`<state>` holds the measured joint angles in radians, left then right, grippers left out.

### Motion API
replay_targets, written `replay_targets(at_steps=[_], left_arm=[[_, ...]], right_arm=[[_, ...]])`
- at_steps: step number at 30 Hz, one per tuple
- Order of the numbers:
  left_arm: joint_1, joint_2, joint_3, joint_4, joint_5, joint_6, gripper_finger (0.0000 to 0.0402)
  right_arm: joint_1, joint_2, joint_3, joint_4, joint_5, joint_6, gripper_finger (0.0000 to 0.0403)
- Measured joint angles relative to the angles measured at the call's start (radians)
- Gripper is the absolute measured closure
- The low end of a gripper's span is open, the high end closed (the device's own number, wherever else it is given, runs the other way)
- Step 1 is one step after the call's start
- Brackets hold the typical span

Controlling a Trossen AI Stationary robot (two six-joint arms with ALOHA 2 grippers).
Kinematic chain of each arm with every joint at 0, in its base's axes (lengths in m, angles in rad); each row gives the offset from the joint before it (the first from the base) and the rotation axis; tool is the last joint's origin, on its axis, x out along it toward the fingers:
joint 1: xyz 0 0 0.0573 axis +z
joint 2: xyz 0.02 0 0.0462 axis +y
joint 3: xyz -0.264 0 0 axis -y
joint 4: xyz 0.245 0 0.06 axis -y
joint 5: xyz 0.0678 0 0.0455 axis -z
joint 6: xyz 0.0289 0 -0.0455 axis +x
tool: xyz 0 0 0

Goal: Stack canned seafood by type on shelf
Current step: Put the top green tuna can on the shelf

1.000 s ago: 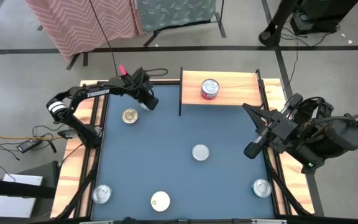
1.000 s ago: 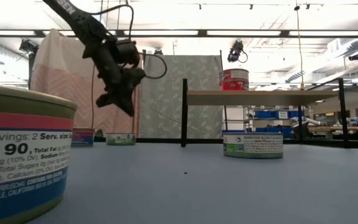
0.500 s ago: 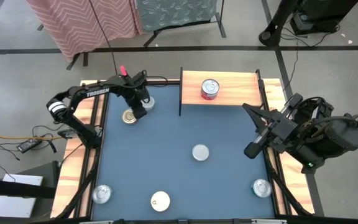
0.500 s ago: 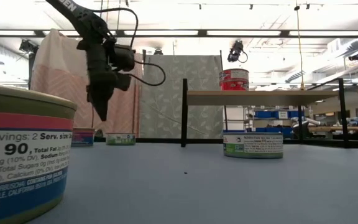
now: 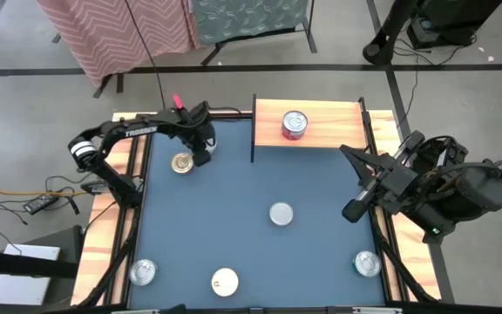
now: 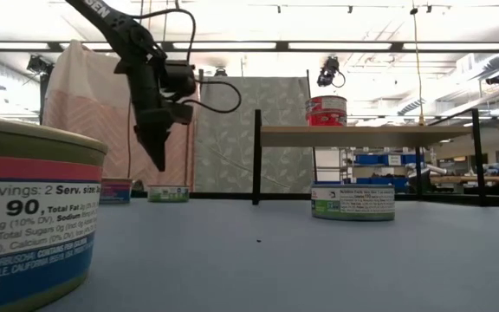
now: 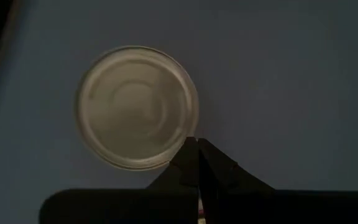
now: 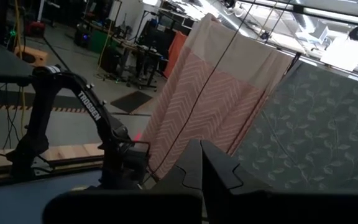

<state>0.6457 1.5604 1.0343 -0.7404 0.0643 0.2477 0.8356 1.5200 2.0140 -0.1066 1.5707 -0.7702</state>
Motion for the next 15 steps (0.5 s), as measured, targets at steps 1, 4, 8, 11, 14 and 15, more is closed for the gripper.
replay_targets(at_steps=[1,4,8,11,14,15], left_arm=[[-0.005,0.005,-0.007,0.0,-0.004,0.008,0.0401],[-0.019,0.02,-0.028,0.026,-0.035,0.012,0.0401],[-0.026,0.026,-0.06,0.091,-0.061,0.009,0.0401],[-0.031,0.026,-0.064,0.113,-0.082,0.008,0.0401],[-0.031,0.026,-0.064,0.13,-0.097,0.007,0.0401],[-0.031,0.026,-0.064,0.135,-0.095,0.007,0.0401]], right_arm=[[0.0,0.0,0.0,0.0,0.0,0.0,0.0398],[0.0,0.0,0.0,0.0,0.0,-0.001,0.0398],[0.0,0.0,0.0,0.0,0.0,-0.005,0.0398],[0.0,0.0,0.0,0.001,0.0,-0.006,0.0398],[0.0,0.0,0.0,0.001,0.0,-0.007,0.0398],[0.0,0.0,0.0,0.001,0.0,-0.007,0.0398]])
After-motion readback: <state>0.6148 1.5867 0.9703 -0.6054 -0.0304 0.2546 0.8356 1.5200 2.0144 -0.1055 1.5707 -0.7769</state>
